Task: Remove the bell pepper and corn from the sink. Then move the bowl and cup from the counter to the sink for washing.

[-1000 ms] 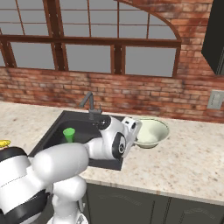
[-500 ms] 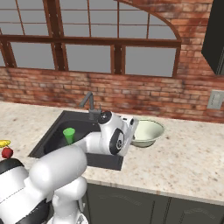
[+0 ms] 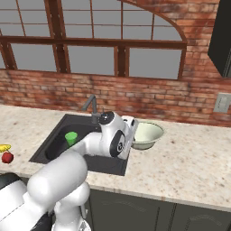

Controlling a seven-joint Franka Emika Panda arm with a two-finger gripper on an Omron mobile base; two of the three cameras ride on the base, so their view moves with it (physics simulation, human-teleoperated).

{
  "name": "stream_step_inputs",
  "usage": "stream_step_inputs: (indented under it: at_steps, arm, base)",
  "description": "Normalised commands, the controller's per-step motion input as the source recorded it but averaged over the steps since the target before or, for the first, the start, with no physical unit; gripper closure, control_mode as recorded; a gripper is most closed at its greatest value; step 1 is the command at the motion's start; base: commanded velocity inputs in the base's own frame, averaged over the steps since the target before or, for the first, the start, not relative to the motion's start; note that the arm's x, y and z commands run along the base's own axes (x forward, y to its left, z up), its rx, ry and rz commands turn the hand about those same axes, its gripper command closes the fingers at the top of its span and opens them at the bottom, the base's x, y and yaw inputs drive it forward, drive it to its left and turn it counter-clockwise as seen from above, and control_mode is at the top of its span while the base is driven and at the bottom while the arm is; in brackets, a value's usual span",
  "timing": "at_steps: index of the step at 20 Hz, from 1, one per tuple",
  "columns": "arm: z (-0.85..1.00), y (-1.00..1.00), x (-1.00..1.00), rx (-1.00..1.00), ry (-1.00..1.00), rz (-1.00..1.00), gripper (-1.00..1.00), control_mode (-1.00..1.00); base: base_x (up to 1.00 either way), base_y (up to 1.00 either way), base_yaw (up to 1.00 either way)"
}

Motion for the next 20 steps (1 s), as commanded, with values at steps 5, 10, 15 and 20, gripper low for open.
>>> stream_step_inputs:
  at_steps: [5, 10, 15, 20]
  arm:
    - [0.02, 0.21, -0.05, 0.05, 0.00, 0.05, 1.00, -1.00]
    - [0.00, 0.23, -0.03, 0.04, 0.00, 0.08, 1.00, -1.00]
    - [0.00, 0.23, -0.04, 0.04, 0.00, 0.05, 1.00, -1.00]
    - [0.00, 0.23, -0.02, 0.08, 0.00, 0.03, 1.00, -1.00]
  base:
    - [0.00, 0.00, 0.00]
    - [0.00, 0.00, 0.00]
    - [0.00, 0.00, 0.00]
    - [0.00, 0.00, 0.00]
